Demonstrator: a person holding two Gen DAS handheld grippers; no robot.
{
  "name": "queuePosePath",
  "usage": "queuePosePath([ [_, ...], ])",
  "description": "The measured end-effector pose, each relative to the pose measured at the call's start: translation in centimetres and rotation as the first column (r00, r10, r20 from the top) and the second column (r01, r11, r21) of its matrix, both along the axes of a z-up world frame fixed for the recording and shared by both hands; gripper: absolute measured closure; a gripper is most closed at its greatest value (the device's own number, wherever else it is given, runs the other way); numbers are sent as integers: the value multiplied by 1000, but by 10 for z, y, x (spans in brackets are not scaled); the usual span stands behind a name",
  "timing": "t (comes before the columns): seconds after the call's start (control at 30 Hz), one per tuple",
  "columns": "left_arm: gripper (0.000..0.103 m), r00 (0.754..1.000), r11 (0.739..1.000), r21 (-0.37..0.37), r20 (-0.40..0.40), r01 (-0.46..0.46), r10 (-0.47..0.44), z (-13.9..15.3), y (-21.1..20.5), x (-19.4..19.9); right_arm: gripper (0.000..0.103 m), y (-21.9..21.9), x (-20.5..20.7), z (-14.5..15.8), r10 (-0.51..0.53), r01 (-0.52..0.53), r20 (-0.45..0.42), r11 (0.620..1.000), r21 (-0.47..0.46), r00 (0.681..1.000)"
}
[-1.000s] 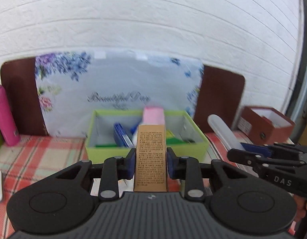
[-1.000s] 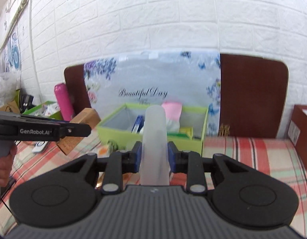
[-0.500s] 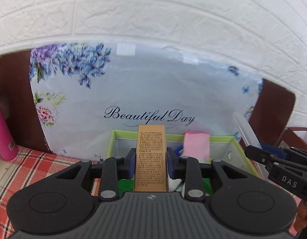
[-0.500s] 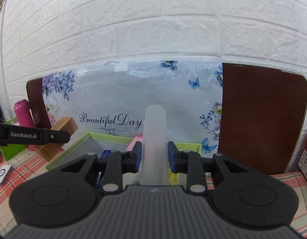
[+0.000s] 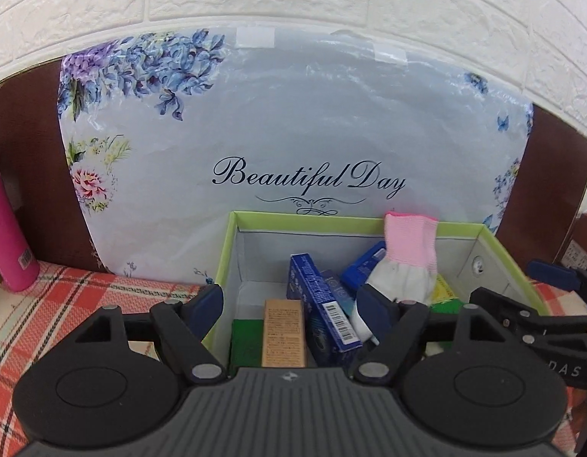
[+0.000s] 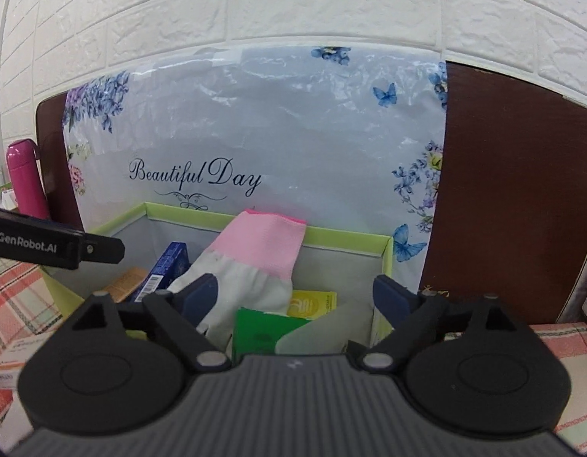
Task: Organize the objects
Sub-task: 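Carry the gold box and plastic tube into the lime-green box and release, then withdraw both tools back toward the remaining items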
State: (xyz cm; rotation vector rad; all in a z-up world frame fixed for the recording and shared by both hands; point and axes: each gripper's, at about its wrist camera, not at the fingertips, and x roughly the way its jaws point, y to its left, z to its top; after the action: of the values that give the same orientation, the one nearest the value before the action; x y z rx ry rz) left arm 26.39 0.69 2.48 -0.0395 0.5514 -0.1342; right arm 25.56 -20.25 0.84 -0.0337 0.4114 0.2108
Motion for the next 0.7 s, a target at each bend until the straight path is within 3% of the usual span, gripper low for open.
queuePosePath([
  [0.1, 23, 1000, 1000, 3, 11, 4, -4, 13, -7, -15, 0, -6, -16, 13, -14, 13, 20, 999, 29, 1000],
  [0.37, 22, 999, 1000, 13, 37, 12, -12, 42, -21, -69, 0, -18, -68, 44, -33, 28, 72, 998, 64, 997],
  [0.7, 22, 999, 999, 28, 36, 16, -17, 43, -28, -132, 0, -24, -139, 52, -40, 33, 79, 996, 85, 996],
])
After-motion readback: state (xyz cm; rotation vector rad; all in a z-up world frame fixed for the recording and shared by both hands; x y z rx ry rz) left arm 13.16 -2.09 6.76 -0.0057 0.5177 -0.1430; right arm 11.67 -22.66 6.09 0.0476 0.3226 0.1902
